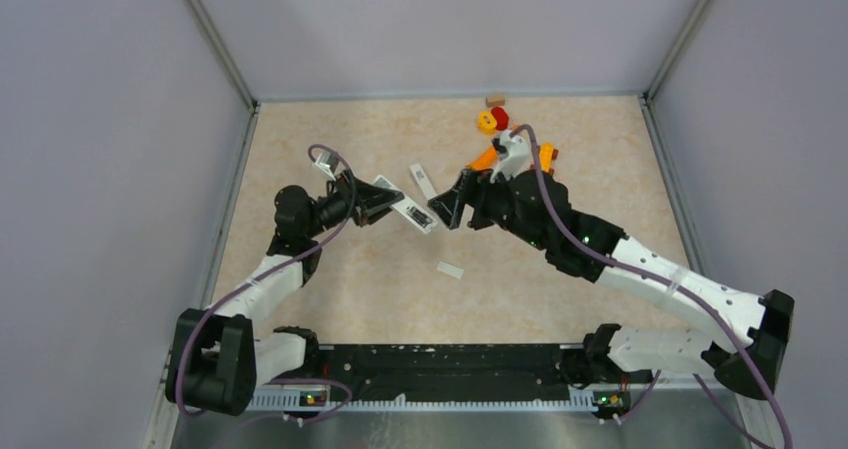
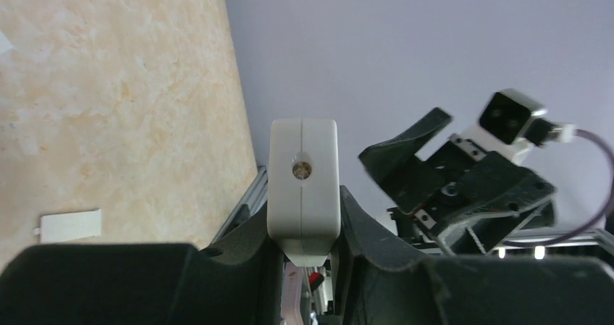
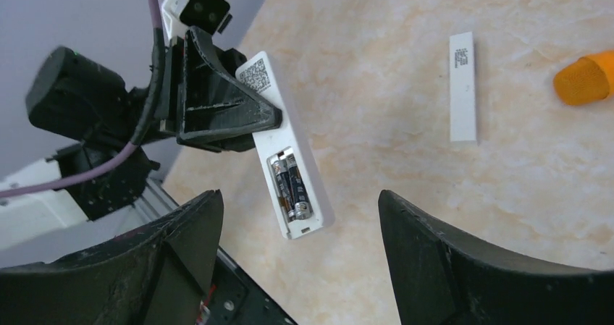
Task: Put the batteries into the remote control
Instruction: Load the battery into the remote control.
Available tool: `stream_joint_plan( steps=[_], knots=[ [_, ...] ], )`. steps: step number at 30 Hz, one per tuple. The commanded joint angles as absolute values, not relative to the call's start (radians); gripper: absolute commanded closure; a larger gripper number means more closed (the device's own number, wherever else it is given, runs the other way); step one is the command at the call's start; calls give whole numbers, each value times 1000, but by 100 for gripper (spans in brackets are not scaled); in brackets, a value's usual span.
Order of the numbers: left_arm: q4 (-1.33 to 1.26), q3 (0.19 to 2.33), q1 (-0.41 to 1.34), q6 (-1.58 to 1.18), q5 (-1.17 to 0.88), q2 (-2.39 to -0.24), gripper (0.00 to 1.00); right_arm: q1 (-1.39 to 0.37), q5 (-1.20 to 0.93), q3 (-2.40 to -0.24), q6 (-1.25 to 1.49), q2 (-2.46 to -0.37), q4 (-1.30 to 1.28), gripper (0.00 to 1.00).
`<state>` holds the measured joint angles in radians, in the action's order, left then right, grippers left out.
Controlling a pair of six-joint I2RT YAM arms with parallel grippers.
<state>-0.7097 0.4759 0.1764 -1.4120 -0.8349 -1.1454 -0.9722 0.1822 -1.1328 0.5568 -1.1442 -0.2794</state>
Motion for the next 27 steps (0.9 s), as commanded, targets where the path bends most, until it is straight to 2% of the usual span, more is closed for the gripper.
stream_joint_plan(
  steps=[1, 6, 10, 17, 27],
  knots=[
    [-846, 508, 170, -1531, -854, -1097, 100, -968, 226, -949, 811, -1039, 65, 20],
    [-881, 524, 169, -1623, -839, -1071, 100, -968, 181, -855, 913, -1018, 214, 20],
    [-921, 531, 169, -1698, -822, -1066, 100, -968, 153, -739, 995, -991, 446, 20],
    [-1014, 531, 167, -1797, -802, -1076, 100, -968, 105, -730, 1001, -999, 520, 21],
    [-1015, 539, 168, -1805, -802, -1069, 100, -967, 74, -756, 1008, -1045, 510, 38]
  ],
)
